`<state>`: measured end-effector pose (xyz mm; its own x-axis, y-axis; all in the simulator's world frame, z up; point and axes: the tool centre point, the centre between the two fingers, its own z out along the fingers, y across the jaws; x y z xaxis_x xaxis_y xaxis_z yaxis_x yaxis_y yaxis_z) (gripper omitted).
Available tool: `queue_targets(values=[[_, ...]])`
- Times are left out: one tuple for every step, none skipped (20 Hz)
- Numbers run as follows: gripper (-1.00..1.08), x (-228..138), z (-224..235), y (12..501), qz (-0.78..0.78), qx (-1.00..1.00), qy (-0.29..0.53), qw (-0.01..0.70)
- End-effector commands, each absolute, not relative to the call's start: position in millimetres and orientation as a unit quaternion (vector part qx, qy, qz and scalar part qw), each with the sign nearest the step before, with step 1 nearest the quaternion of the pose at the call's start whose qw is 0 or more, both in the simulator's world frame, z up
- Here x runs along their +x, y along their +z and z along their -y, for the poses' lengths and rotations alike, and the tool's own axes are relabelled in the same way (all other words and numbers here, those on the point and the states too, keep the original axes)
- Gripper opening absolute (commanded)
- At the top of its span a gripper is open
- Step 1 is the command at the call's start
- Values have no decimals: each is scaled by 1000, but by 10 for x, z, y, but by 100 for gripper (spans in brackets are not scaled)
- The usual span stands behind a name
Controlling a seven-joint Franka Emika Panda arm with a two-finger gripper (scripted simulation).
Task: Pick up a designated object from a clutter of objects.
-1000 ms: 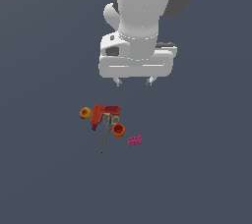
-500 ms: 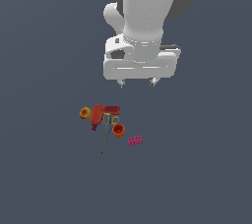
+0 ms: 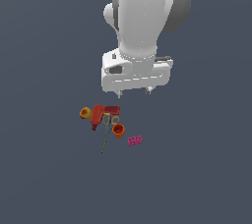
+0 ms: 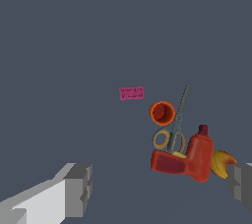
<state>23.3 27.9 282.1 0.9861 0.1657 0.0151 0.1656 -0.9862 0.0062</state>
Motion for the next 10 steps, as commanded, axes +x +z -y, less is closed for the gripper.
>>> queue_targets(values=[[100, 275, -239, 2696, -103, 995, 7, 3], [100, 293, -221, 2639, -113, 994, 7, 3], [100, 311, -201, 2578, -123, 992, 6, 3], [100, 330, -180, 2514, -133, 991, 6, 3], [100, 349, -158, 2447, -144, 990, 6, 3], [100, 366, -136, 2378, -155, 988, 6, 3], [100, 383, -114, 2310, -166, 986, 5, 3], [100, 399, -92, 2241, -177, 984, 5, 3], [100, 413, -70, 2172, -188, 982, 5, 3], [100, 427, -47, 2103, -199, 980, 4, 3]])
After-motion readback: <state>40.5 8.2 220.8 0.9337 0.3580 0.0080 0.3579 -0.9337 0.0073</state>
